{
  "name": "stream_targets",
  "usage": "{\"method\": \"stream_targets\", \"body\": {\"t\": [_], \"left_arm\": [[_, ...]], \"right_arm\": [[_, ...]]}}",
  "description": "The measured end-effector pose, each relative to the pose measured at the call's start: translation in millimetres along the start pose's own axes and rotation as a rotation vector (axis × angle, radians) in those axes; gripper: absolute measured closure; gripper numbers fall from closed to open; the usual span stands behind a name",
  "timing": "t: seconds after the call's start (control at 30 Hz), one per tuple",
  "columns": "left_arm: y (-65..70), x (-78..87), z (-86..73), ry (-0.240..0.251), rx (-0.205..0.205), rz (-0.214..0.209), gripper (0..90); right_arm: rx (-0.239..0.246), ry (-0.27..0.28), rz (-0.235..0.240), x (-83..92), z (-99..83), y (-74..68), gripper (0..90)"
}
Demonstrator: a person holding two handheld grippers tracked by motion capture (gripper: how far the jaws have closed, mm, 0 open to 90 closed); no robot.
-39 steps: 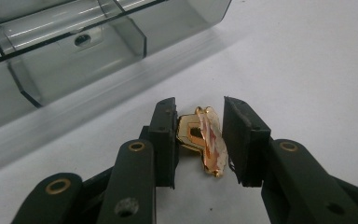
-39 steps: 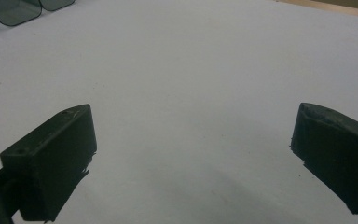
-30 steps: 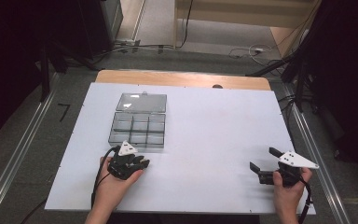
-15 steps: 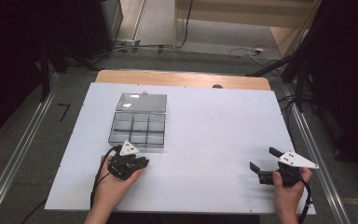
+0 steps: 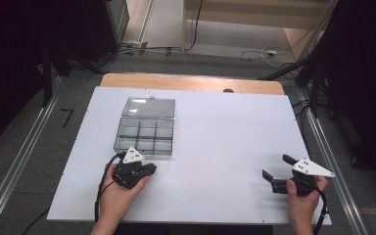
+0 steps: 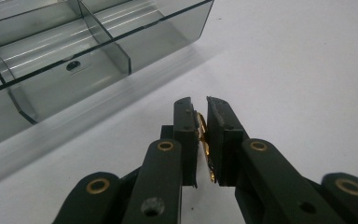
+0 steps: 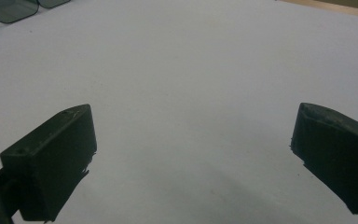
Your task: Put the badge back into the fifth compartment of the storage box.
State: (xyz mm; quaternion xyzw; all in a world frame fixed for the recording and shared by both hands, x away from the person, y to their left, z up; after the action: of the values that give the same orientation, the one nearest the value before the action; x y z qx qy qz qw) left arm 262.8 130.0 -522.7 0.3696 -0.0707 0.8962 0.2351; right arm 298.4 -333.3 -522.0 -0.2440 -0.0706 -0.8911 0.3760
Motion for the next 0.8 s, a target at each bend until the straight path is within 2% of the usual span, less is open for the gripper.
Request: {"method": "stream_targets", "body": {"t": [0.33, 0.43, 0.8], "left_arm": [[-2.3, 3.1, 0.0, 0.02, 0.002, 0.003, 89.1], [-3.2, 4.3, 0.2, 0.02, -0.004, 0.017, 89.1], [-5.3, 6.4, 1.1, 0.033, 0.011, 0.006, 89.2]], "right_arm": [[0.001, -0.002, -0.001, -0.1, 0.1, -0.1, 0.0], [-0.001, -0.002, -0.002, -0.2, 0.1, -0.1, 0.0], [-0.002, 0.002, -0.001, -0.1, 0.1, 0.2, 0.0]]}}
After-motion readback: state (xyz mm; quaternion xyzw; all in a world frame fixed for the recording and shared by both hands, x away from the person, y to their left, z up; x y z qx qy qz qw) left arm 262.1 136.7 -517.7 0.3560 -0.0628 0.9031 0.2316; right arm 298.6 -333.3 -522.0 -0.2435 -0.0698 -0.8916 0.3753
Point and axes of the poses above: each handheld gripper's, and its own axes: x roughly backward along the jaws, z roughly out of its top, y roughly to its right, the point moved 4 cm from there along -x, roughly forward along the jaws, and after that the axes turned 9 degrees about z, right-handed, at the moved point
